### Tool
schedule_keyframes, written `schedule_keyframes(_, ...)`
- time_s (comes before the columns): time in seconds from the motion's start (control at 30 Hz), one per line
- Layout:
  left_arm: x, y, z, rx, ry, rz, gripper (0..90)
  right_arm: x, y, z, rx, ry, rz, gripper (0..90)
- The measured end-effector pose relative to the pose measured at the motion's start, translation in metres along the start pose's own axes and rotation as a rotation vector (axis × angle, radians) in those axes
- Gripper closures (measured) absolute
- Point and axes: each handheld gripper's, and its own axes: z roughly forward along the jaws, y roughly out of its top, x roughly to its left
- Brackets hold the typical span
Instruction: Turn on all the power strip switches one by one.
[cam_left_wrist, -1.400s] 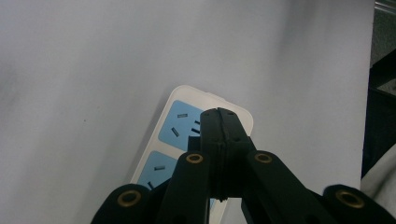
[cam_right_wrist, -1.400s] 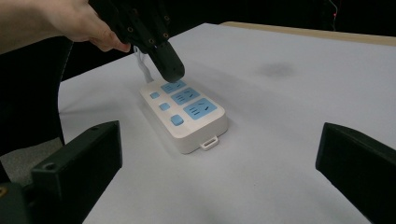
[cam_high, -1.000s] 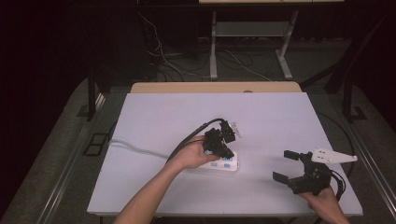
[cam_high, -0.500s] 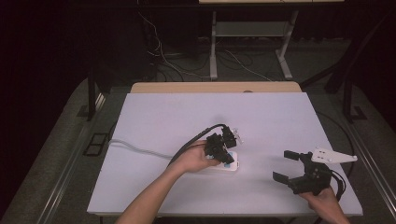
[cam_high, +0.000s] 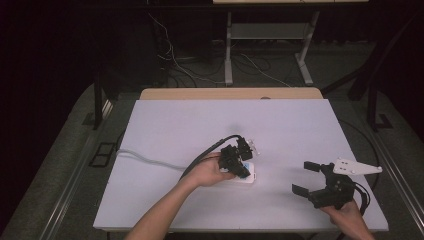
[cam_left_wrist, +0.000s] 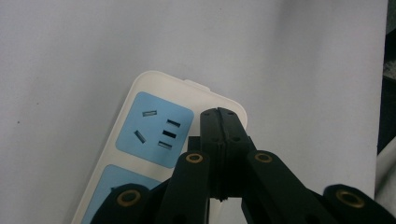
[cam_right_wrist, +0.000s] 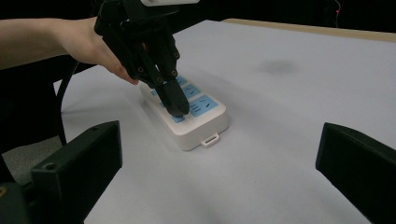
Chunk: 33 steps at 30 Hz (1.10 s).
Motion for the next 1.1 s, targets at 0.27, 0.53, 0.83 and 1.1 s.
schedule_keyframes(0.27, 0.0, -0.002, 0.001, 0.0, -0.004, -0.004, 89.7, 0.0, 0.0, -0.001, -0.003, -0.002, 0.001, 0.4)
schedule_keyframes(0.53, -0.001, 0.004, 0.007, 0.02, -0.014, 0.005, 90.0, 0.002, 0.0, -0.001, -0.002, -0.003, -0.004, 0.5)
schedule_keyframes(0.83, 0.001, 0.003, 0.007, 0.014, -0.026, -0.002, 90.0, 0.001, 0.0, -0.004, -0.007, -0.004, -0.002, 0.5)
schedule_keyframes(1.1, 0.003, -0.011, 0.007, -0.072, -0.04, -0.038, 90.0, 0.001, 0.0, -0.004, -0.007, -0.004, -0.005, 0.5)
